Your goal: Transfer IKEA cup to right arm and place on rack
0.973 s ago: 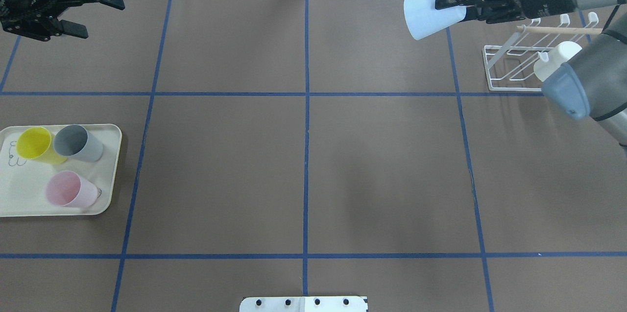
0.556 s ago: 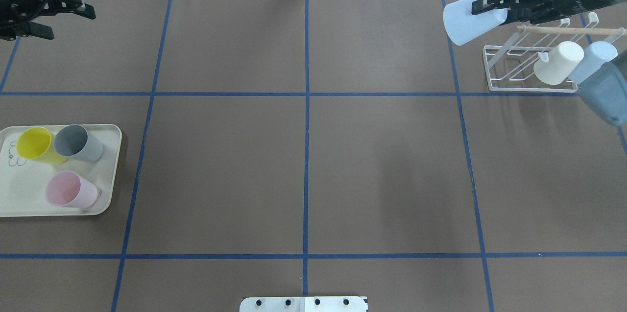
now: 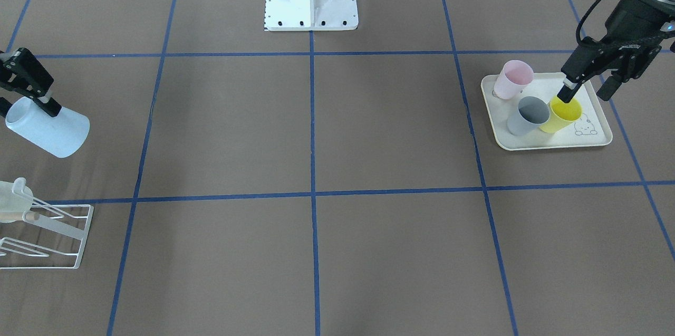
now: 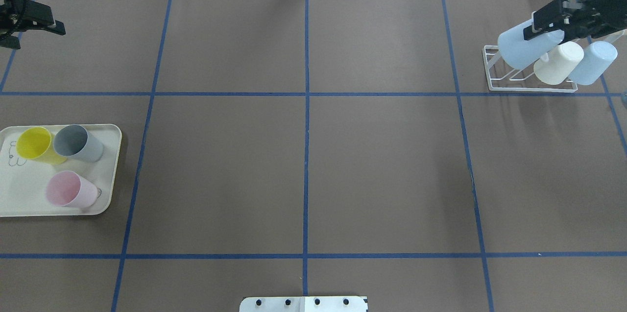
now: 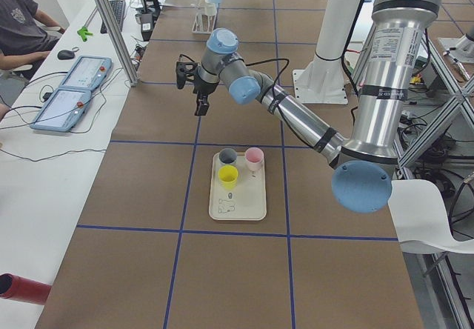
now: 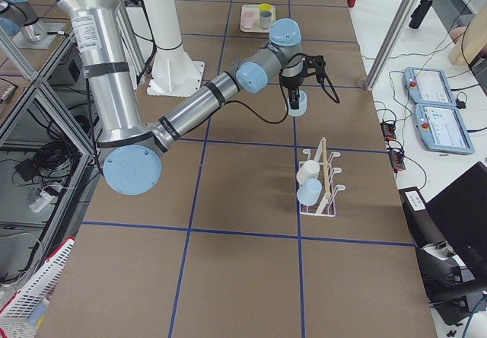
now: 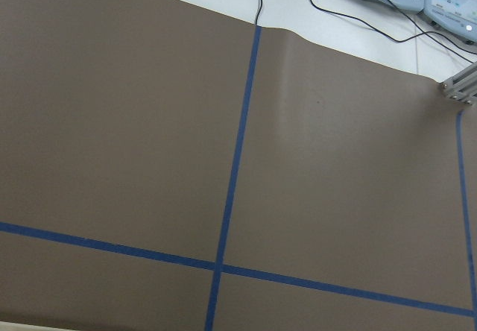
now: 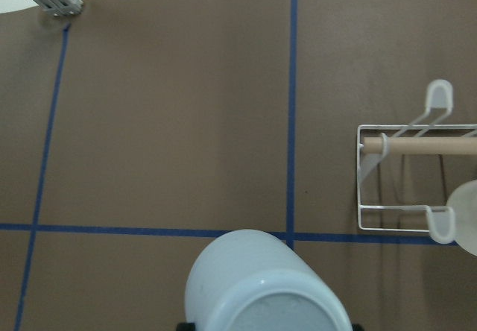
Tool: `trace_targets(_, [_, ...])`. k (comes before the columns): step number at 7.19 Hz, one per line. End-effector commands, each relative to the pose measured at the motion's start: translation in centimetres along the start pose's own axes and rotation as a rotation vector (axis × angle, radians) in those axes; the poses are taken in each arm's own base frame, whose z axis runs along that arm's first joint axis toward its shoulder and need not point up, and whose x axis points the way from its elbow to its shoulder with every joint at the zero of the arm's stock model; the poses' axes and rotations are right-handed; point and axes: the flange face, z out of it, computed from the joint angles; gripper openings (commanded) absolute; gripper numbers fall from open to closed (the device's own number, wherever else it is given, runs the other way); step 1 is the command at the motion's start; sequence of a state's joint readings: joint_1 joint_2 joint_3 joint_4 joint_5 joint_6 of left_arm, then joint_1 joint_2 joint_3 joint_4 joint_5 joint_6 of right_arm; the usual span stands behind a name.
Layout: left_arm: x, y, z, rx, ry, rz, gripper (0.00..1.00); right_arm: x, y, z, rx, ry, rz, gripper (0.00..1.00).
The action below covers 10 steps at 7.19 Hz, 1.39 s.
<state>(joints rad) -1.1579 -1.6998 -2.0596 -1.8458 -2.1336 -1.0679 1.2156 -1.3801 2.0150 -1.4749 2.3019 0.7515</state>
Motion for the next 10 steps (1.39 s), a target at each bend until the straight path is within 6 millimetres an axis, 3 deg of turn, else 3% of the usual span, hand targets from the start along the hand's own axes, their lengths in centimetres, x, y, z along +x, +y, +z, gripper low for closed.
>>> trace_targets(1, [-1.7,0.5,0.4,-0.012,-0.025,-0.012,1.00,4.9,0.3,0.6,-0.076,0.077,-0.035,0.38])
trace_targets(3, [-2.0,0.5,0.6,-0.016,-0.031,-0.017,1.00,6.3,-0.4,1.7,-0.109,0.117,-0.074,0.37])
trace_targets(4, [-2.7,0.9,0.7,-0.021,-0.040,-0.023,1.00,5.9,-2.4,2.8,-0.106,0.143,-0.074,0.37])
trace_targets(6, [-2.4,1.0,0.4,-0.018,-0.033,-0.021,1.00,6.2,-3.4,3.4,-0.113,0.210,-0.150,0.37])
trace_targets(8, [-2.4,1.0,0.4,-0.018,-0.033,-0.021,1.00,5.2,-4.4,4.6,-0.119,0.248,-0.163,0.37])
trace_targets(9, [-2.4,1.0,0.4,-0.018,-0.033,-0.022,1.00,3.4,-5.4,5.2,-0.117,0.244,-0.183,0.37])
trace_targets(10, [-2.4,1.0,0.4,-0.018,-0.033,-0.025,1.00,3.4,-6.3,5.9,-0.124,0.250,-0.179,0.37])
